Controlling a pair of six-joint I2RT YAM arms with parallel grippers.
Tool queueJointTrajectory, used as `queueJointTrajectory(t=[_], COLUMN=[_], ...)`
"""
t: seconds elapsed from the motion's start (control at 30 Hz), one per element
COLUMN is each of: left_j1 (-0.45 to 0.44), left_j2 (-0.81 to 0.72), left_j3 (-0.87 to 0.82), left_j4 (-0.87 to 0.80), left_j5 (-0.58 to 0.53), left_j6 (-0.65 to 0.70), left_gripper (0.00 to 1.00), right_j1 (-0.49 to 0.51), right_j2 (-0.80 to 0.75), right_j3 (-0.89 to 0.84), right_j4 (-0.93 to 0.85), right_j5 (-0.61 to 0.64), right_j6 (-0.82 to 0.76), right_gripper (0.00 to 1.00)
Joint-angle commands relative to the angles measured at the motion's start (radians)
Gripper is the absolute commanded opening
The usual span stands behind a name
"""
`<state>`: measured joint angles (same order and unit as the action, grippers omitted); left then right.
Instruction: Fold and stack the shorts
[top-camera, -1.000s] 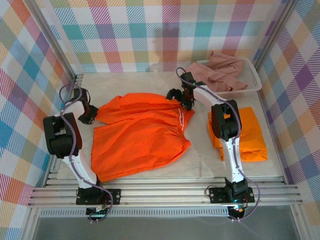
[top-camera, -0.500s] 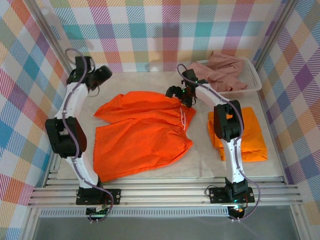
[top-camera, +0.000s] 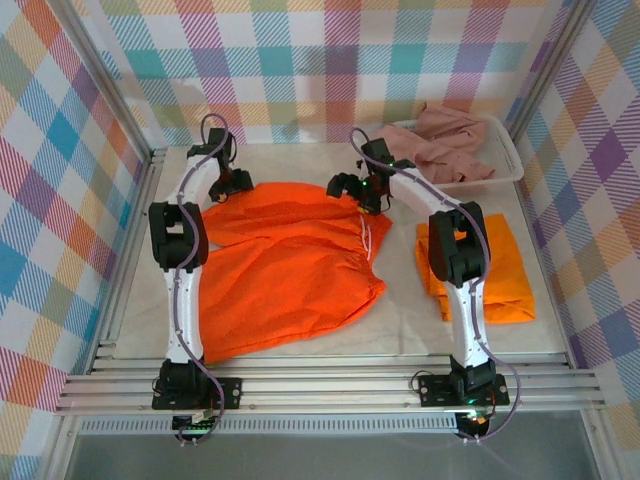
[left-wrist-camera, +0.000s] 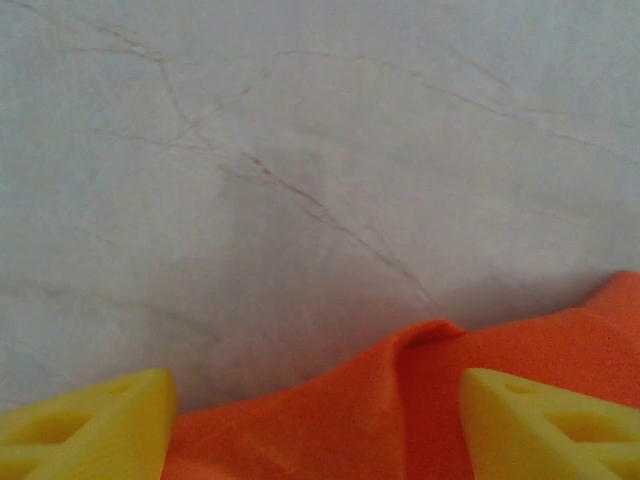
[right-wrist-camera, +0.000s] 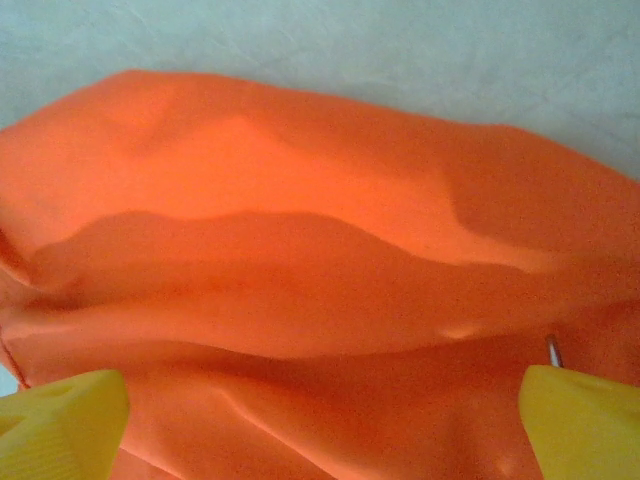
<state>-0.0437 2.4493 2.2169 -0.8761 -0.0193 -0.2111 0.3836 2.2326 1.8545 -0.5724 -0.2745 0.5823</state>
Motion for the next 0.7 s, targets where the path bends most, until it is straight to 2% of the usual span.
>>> queueJointTrajectory(t=[0.0,0.2,0.5,0.57,0.67], left_j1=[-0.005,-0.004,-0.004,-0.004,-0.003], left_j2=[-0.008,0.026,0.057,0.062,0.077], left_j3=[0.063,0.072,0.093,0.095,0.109], left_j4=[-0.054,-0.065,-0.107,-0.113,-0.129], left_j5=[-0.061,-0.001,0.008,0.018,0.024], left_j6=[0.016,0.009,0.03,0.033,0.034], left_gripper=[0.71,0.55,0.54,0.51,0.36], right_j1=[0.008,0.008,0.008,0.008,0.008], right_j2=[-0.05,-0.04,-0.038,-0.037,-0.034], right_j3=[-0.037,-0.054,-0.051,-0.053,-0.052], right_j4=[0.019,0.022,0.018,0.018,0.017], right_j5=[-0.026,-0.028,-0.023,-0.023,-0.024], right_j6=[-0.015,-0.017,-0.019,-0.018,-0.017], right_gripper=[0.99,0.99,0.99,1.0,0.99])
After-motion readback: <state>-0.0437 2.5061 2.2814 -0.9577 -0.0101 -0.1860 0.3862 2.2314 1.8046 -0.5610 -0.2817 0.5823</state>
